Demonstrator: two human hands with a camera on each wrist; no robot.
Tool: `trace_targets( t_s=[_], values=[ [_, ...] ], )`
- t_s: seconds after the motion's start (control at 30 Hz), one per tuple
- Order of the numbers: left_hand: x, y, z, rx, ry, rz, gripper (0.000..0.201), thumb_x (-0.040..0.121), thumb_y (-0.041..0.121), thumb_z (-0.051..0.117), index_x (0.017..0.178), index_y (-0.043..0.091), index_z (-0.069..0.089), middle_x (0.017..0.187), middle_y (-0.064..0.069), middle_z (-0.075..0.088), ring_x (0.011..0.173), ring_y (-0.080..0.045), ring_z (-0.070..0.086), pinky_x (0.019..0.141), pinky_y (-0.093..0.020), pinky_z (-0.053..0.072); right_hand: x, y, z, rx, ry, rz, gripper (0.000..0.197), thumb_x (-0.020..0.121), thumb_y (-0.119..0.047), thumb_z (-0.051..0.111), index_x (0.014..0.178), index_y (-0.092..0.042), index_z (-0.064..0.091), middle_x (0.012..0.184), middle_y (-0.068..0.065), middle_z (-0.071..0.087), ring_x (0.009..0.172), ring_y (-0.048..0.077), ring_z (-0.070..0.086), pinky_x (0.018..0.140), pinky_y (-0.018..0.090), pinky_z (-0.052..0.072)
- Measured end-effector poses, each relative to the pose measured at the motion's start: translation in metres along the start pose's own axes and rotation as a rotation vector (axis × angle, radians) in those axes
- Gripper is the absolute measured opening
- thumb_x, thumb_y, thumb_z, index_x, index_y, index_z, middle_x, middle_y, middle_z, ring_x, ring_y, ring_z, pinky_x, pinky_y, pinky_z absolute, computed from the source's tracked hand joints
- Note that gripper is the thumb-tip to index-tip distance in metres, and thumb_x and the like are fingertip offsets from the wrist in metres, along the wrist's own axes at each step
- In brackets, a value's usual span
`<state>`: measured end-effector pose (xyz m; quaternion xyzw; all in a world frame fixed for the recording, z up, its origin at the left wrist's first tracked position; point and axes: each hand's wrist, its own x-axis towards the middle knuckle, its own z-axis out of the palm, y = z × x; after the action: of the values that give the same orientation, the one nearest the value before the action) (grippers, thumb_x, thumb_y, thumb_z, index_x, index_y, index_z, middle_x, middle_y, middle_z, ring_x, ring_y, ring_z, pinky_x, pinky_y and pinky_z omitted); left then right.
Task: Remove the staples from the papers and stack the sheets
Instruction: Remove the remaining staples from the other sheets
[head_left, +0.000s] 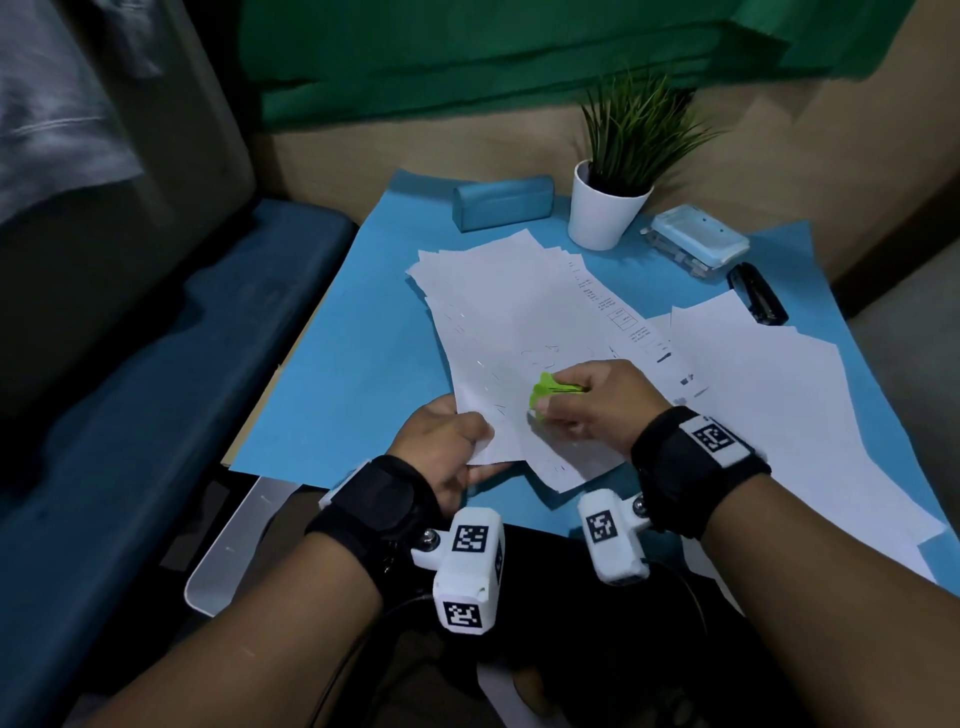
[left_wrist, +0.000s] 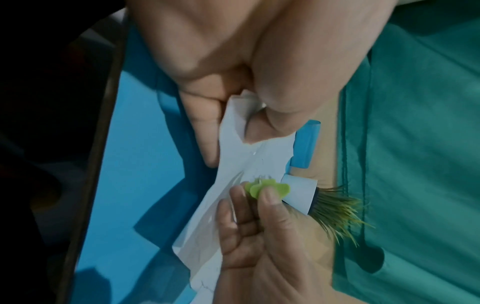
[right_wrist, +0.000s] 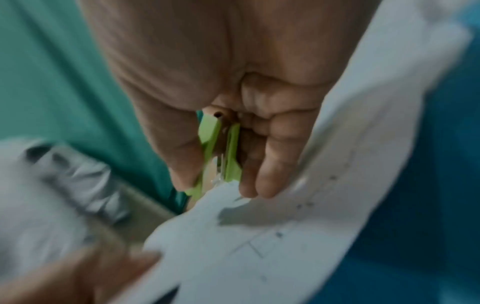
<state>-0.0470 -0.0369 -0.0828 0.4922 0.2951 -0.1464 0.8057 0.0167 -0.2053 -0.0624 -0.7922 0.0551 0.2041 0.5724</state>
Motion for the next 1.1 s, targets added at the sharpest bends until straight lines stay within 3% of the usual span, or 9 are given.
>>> trace_targets(
  t_s=[0.13,0.23,0.33,0.43,0.6,0.8,0.9,1.0,1.1],
  values=[
    [0.001,0.005,0.006,0.072,0.038,0.046,0.004,0.088,0.002,0.060,0.086,0.004,0.059,0.078,-0.018,0.064,0.068,-0.031,0.065,0.069,-0.049,0.060,-0.003,-0.015,0.006,-0.695,-0.022,-0.256,0.038,0.066,-0.036,0.084,0.101,-0.023,0.075,0.090,-0.008,0.070,0.086,0.012,0.063,0.075,0.023,0.046],
    [0.003,0.005,0.009,0.114,0.071,0.102,0.021,0.071,0.007,0.063,0.090,-0.002,0.062,0.082,-0.024,0.058,0.072,-0.034,0.056,0.069,-0.049,0.051,-0.008,-0.024,0.012,-0.868,-0.061,-0.339,0.035,0.070,-0.040,0.080,0.100,-0.024,0.075,0.092,-0.005,0.070,0.088,0.015,0.061,0.075,0.024,0.046],
    [0.002,0.002,0.010,0.105,0.072,0.146,0.015,0.080,-0.009,0.054,0.087,-0.006,0.067,0.078,-0.025,0.066,0.065,-0.032,0.062,0.062,-0.037,0.055,-0.008,-0.026,0.014,-0.952,-0.051,-0.359,0.034,0.072,-0.043,0.077,0.097,-0.021,0.074,0.091,-0.001,0.070,0.088,0.019,0.061,0.076,0.027,0.048],
    [0.003,-0.001,0.010,0.106,0.057,0.163,0.028,0.084,-0.018,0.046,0.084,-0.003,0.069,0.070,-0.020,0.068,0.049,-0.025,0.062,0.046,-0.025,0.051,-0.007,-0.025,0.016,-0.993,-0.028,-0.348,0.035,0.073,-0.045,0.075,0.098,-0.020,0.074,0.094,0.000,0.071,0.090,0.019,0.061,0.071,0.025,0.042],
    [-0.002,0.001,0.012,0.099,0.029,0.172,0.033,0.085,-0.022,0.041,0.085,-0.003,0.068,0.062,-0.015,0.069,0.043,-0.020,0.062,0.041,-0.021,0.048,-0.007,-0.026,0.017,-0.980,-0.006,-0.333,0.040,0.075,-0.046,0.075,0.108,-0.022,0.073,0.102,-0.001,0.071,0.089,0.015,0.058,0.070,0.019,0.033],
    [-0.005,0.003,0.011,0.091,0.001,0.169,0.034,0.088,-0.022,0.041,0.090,-0.004,0.069,0.065,-0.016,0.068,0.042,-0.019,0.062,0.038,-0.019,0.046,-0.006,-0.023,0.021,-0.971,0.006,-0.306,0.041,0.075,-0.049,0.075,0.101,-0.017,0.072,0.091,-0.001,0.065,0.077,0.011,0.044,0.051,0.011,0.021],
    [-0.006,0.002,0.011,0.088,0.007,0.167,0.032,0.086,-0.023,0.042,0.090,-0.005,0.069,0.070,-0.019,0.068,0.043,-0.019,0.062,0.039,-0.019,0.046,-0.005,-0.020,0.023,-0.986,-0.002,-0.300,0.040,0.076,-0.049,0.074,0.104,-0.019,0.073,0.097,0.000,0.069,0.078,0.012,0.047,0.057,0.019,0.028],
    [-0.006,0.002,0.012,0.084,0.005,0.162,0.032,0.086,-0.023,0.043,0.087,-0.005,0.069,0.070,-0.019,0.068,0.044,-0.020,0.063,0.040,-0.021,0.048,-0.006,-0.017,0.023,-0.981,-0.005,-0.312,0.036,0.075,-0.048,0.075,0.098,-0.020,0.074,0.091,0.000,0.070,0.076,0.013,0.051,0.054,0.016,0.028],
    [-0.005,0.002,0.010,0.085,0.018,0.149,0.031,0.087,-0.020,0.043,0.082,-0.002,0.067,0.065,-0.017,0.067,0.044,-0.022,0.062,0.040,-0.022,0.048,-0.003,-0.011,0.020,-0.813,-0.007,-0.269,0.028,0.071,-0.039,0.080,0.089,-0.019,0.077,0.080,-0.002,0.072,0.073,0.016,0.062,0.063,0.024,0.046]
  ],
)
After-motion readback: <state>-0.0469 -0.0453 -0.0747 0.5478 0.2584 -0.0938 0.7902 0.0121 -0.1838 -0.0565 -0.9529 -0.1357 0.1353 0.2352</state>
